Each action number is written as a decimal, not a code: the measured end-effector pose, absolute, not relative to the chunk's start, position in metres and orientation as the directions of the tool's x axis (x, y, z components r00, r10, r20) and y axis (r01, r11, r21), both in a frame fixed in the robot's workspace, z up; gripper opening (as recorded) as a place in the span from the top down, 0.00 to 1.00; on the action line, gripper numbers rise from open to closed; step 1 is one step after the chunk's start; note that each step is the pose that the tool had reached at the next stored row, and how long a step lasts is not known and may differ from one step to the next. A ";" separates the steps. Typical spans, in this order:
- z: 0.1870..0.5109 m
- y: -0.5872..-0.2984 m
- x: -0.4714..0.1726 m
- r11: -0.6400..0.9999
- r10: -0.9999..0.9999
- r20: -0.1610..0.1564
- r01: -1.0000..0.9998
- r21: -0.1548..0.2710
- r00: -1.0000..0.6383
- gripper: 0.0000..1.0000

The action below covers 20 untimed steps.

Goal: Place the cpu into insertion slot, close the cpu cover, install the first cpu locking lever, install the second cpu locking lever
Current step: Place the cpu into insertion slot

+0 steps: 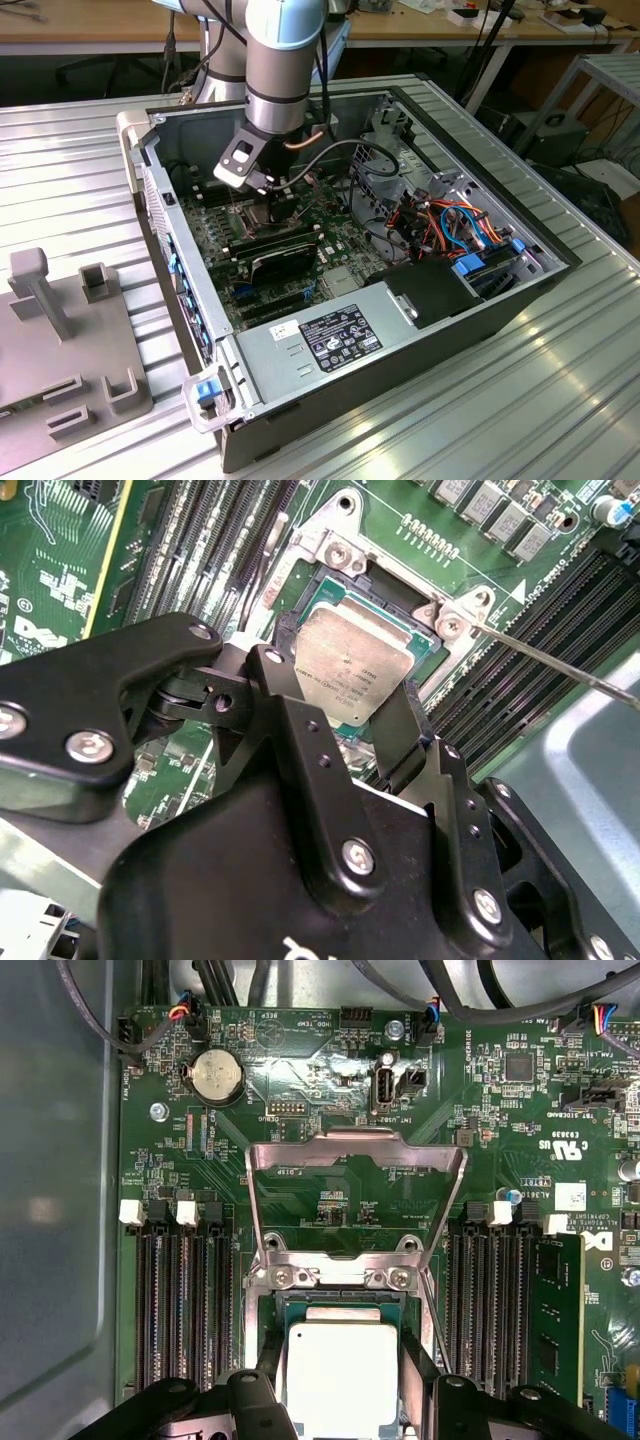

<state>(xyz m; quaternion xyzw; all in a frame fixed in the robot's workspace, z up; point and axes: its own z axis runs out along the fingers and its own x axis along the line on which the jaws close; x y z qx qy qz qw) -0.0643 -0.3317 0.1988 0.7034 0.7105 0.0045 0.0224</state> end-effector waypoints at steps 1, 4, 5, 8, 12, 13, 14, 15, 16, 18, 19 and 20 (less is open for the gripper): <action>0.199 -0.332 -0.064 0.010 1.000 -0.025 0.999 0.038 -0.010 0.45; 0.199 -0.332 -0.063 0.010 1.000 -0.026 0.999 0.038 -0.009 0.45; 0.199 -0.332 -0.063 0.010 1.000 -0.026 0.999 0.038 -0.009 0.45; 0.198 -0.332 -0.063 0.010 1.000 -0.026 0.999 0.038 -0.009 0.45; 0.198 -0.332 -0.063 0.010 1.000 -0.025 0.999 0.038 -0.009 0.45; 0.198 -0.332 -0.063 0.010 1.000 -0.025 0.999 0.038 -0.009 0.45; 0.198 -0.332 -0.063 0.010 1.000 -0.025 0.999 0.038 -0.009 0.45; 0.198 -0.332 -0.063 0.010 1.000 -0.024 0.999 0.038 -0.009 0.45; 0.198 -0.332 -0.063 0.010 1.000 -0.023 0.999 0.038 -0.009 0.45; 0.198 -0.332 -0.063 0.010 1.000 -0.023 0.999 0.038 -0.009 0.45; 0.198 -0.332 -0.063 0.010 1.000 -0.021 0.999 0.038 -0.009 0.45; 0.198 -0.332 -0.063 0.010 1.000 -0.021 0.999 0.038 -0.009 0.45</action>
